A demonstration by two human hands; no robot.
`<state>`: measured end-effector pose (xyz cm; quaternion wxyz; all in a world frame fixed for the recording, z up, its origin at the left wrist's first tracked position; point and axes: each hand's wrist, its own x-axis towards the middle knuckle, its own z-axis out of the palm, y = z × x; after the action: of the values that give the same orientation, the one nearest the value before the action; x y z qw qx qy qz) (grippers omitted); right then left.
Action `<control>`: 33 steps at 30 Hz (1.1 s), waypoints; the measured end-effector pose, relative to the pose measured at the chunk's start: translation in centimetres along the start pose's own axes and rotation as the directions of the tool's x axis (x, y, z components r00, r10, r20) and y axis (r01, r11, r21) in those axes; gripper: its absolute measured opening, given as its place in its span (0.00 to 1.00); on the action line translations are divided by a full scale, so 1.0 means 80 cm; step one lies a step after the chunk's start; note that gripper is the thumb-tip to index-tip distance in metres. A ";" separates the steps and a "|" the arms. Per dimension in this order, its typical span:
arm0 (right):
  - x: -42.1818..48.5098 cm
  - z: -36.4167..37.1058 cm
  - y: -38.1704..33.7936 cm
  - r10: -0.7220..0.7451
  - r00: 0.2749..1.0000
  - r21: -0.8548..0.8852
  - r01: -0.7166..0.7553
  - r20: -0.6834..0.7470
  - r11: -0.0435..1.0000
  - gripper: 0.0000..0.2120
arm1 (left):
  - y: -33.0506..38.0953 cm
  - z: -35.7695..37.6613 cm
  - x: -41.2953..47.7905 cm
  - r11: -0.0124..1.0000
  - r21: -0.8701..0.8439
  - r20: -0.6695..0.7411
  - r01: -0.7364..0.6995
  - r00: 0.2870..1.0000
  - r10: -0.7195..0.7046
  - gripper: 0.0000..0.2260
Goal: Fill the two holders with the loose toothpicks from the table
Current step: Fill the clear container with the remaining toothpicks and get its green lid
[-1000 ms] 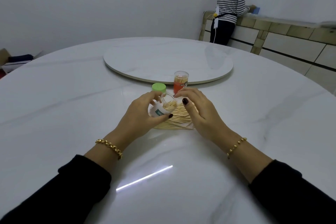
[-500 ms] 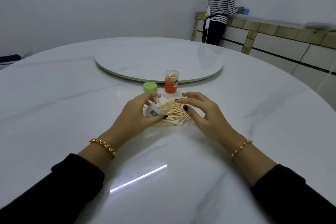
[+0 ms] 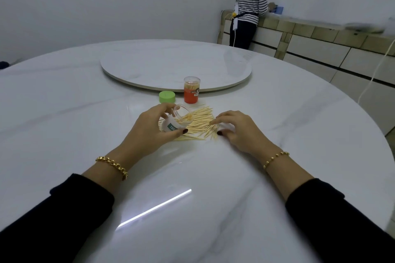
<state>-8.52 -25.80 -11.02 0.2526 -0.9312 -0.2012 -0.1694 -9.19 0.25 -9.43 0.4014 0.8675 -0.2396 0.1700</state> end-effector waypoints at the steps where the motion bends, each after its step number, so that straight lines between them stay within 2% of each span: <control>1: 0.002 0.003 -0.002 -0.009 1.000 -0.002 0.009 -0.004 1.000 0.15 | 0.000 0.000 0.000 1.000 0.004 -0.002 -0.003 1.000 0.003 0.24; 7: 0.013 0.019 -0.012 -0.050 0.999 -0.055 0.049 -0.021 0.997 0.15 | -0.003 0.000 0.001 1.000 0.015 -0.005 -0.003 1.000 0.003 0.24; 15: 0.032 0.033 -0.018 -0.089 0.993 -0.151 0.076 -0.082 0.986 0.06 | -0.005 -0.003 0.002 1.000 0.014 -0.018 0.010 1.000 -0.009 0.23; 22: 0.047 0.038 -0.019 -0.099 0.987 -0.151 0.079 -0.130 0.985 0.04 | -0.010 -0.003 0.003 0.999 0.030 -0.048 0.035 0.998 -0.034 0.24; 27: 0.057 0.036 -0.021 -0.048 0.979 -0.045 0.040 -0.200 0.998 0.06 | -0.013 -0.003 0.005 0.998 0.045 -0.070 0.049 0.996 -0.046 0.26; 30: 0.059 0.035 -0.026 0.035 0.971 0.086 -0.015 -0.238 0.996 0.08 | -0.013 -0.003 0.006 0.997 0.049 -0.080 0.057 0.995 -0.053 0.26; 33: 0.061 0.033 -0.033 0.066 0.960 0.231 -0.002 -0.272 0.973 0.10 | -0.015 -0.002 0.006 0.997 0.042 -0.079 0.066 0.995 -0.063 0.26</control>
<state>-4.95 -20.83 -10.08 0.3864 -0.8663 -0.1656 -0.2698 -8.15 0.92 -9.82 0.3962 0.8763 -0.1919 0.1958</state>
